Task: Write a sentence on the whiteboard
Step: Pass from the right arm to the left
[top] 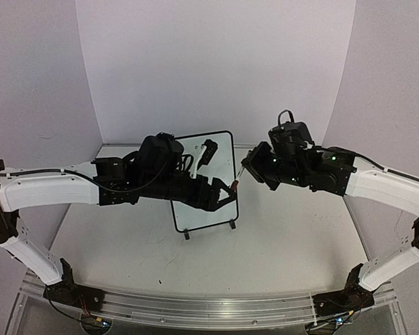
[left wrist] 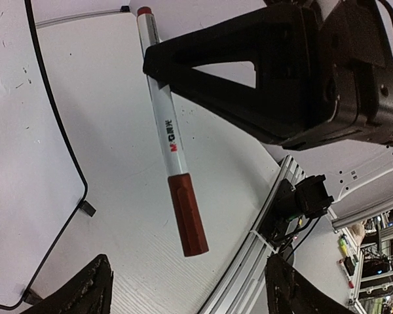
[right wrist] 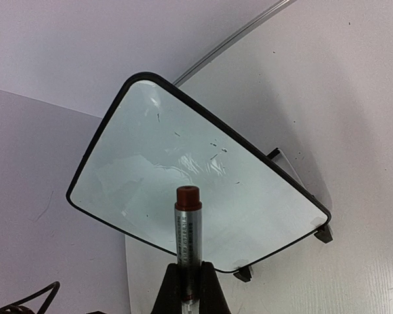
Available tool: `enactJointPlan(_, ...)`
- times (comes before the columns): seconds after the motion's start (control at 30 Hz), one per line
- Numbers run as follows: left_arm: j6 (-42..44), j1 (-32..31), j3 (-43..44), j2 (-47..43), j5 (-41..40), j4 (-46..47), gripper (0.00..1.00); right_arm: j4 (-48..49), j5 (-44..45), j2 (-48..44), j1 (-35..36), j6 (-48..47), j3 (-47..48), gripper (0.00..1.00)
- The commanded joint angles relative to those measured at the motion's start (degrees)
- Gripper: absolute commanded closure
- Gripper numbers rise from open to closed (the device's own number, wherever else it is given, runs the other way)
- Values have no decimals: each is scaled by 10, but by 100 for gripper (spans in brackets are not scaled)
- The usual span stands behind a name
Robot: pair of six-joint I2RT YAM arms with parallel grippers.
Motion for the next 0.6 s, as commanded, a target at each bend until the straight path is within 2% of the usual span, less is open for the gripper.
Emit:
enactJointPlan(0.0, -5, -3, 48, 20, -13, 23, 26, 33, 7, 5, 7, 4, 20, 100)
enactJointPlan(0.2, -5, -3, 71, 42, -13, 12, 47, 38, 6, 4, 10, 0, 22, 100)
enactJointPlan(0.47, -11, -3, 69, 42, -14, 15, 67, 42, 6, 0, 11, -3, 15, 100)
enactJointPlan(0.57, -14, -3, 65, 40, -14, 18, 79, 43, 7, 0, 10, -1, 11, 100)
